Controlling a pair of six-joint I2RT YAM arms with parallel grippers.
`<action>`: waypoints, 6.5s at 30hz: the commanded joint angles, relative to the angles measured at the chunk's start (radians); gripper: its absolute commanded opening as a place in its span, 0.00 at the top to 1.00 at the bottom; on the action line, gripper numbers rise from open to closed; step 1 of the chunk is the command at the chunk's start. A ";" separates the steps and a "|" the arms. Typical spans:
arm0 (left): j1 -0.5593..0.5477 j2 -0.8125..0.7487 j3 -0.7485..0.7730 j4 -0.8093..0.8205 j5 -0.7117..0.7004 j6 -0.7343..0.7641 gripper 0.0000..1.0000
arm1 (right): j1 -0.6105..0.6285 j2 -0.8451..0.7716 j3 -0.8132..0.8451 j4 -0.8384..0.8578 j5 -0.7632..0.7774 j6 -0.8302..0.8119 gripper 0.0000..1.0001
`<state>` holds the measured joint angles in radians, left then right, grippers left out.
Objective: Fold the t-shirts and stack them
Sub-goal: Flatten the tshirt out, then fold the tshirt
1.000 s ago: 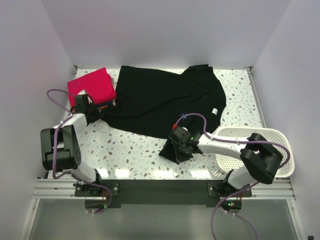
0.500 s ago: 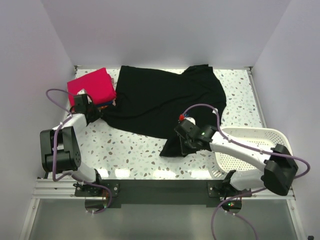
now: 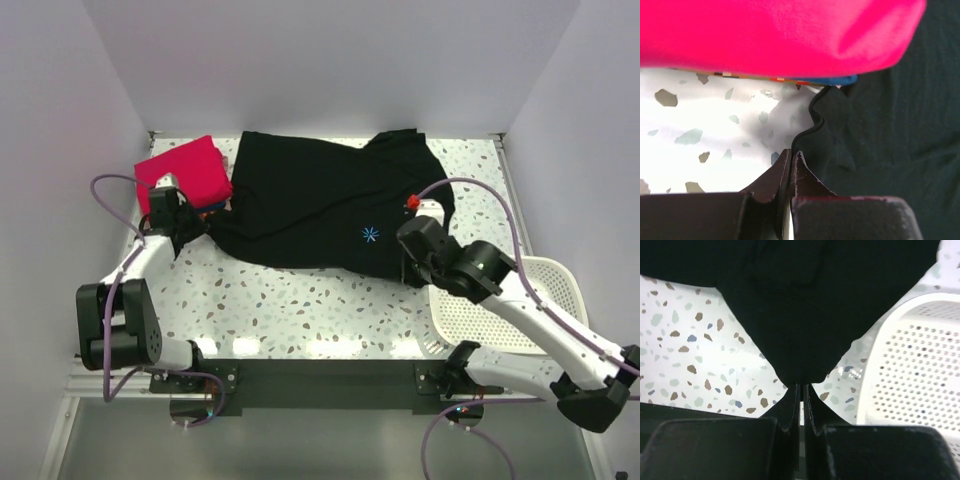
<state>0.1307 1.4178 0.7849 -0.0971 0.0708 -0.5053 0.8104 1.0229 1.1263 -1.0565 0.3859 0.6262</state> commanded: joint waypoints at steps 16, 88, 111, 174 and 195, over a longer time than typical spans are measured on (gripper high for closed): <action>-0.003 -0.382 -0.177 -0.139 -0.009 0.004 1.00 | -0.004 -0.238 0.124 -0.294 0.123 0.026 1.00; -0.275 0.308 0.541 -0.084 0.090 0.195 0.06 | -0.738 0.761 0.574 0.320 -0.332 -0.447 0.27; -0.347 0.504 0.320 0.131 0.035 0.099 0.03 | -0.557 0.736 0.164 0.420 -0.453 -0.356 0.19; -0.333 0.308 0.060 0.191 0.061 0.086 0.02 | -0.844 0.993 0.305 0.162 -0.338 -0.514 0.46; -0.330 0.336 0.042 0.186 0.050 0.108 0.01 | -0.887 1.106 0.561 0.090 -0.108 -0.594 0.98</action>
<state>-0.1982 1.7145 0.8513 0.1253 0.1192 -0.4076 -0.0578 2.1075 1.6089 -0.9260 0.1772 0.0746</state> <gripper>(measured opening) 0.984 0.030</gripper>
